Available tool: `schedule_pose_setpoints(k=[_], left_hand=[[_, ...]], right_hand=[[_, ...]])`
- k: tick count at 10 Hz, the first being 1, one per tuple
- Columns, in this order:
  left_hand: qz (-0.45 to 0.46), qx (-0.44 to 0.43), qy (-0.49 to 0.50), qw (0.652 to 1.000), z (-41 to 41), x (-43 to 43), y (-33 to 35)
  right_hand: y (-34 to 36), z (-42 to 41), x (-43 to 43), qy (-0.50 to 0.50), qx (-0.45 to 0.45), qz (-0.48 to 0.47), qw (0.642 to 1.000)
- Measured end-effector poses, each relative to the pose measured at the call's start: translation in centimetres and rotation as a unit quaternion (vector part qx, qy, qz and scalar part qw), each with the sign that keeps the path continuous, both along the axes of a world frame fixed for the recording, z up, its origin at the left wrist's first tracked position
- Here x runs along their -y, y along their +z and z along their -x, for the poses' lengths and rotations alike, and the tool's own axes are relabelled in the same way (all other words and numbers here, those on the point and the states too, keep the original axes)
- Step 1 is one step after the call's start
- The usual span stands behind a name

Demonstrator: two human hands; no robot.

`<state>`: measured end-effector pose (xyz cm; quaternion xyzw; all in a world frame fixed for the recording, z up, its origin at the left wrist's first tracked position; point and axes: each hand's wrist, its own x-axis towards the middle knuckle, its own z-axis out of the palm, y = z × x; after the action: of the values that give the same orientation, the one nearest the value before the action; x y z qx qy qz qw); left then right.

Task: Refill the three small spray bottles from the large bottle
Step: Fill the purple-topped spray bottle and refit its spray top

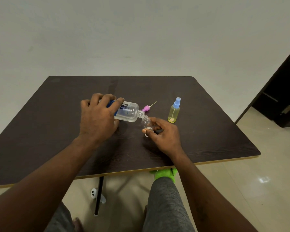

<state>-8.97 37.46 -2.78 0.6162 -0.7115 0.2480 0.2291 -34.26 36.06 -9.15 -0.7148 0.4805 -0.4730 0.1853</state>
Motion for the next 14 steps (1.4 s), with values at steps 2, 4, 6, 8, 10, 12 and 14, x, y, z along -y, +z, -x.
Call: schedule_pose_setpoints(k=[2, 4, 6, 8, 10, 12, 14], left_hand=[[0.008, 0.001, -0.005, 1.000, -0.11, 0.07, -0.01], [0.010, 0.001, -0.004, 1.000, -0.23, 0.12, -0.17], [0.011, -0.002, -0.004, 1.000, -0.15, 0.14, -0.31], [0.016, 0.003, -0.006, 1.000, -0.05, 0.27, -0.08], [0.013, 0.005, -0.007, 1.000, 0.06, 0.34, -0.05], [0.013, 0.005, -0.004, 1.000, 0.02, 0.35, -0.09], [0.017, -0.001, -0.006, 1.000, -0.04, 0.33, -0.14]], right_hand=[[-0.04, -0.08, -0.03, 0.006, 0.005, -0.002, 1.000], [0.02, -0.04, -0.04, 0.007, 0.005, -0.008, 1.000], [0.19, -0.08, -0.16, 0.003, 0.002, -0.006, 1.000], [0.42, -0.07, -0.22, 0.003, 0.000, -0.006, 1.000], [0.54, -0.03, -0.36, 0.004, -0.005, -0.006, 1.000], [0.49, -0.02, -0.32, 0.007, -0.003, -0.007, 1.000], [0.43, -0.08, -0.32, 0.011, 0.001, -0.014, 1.000]])
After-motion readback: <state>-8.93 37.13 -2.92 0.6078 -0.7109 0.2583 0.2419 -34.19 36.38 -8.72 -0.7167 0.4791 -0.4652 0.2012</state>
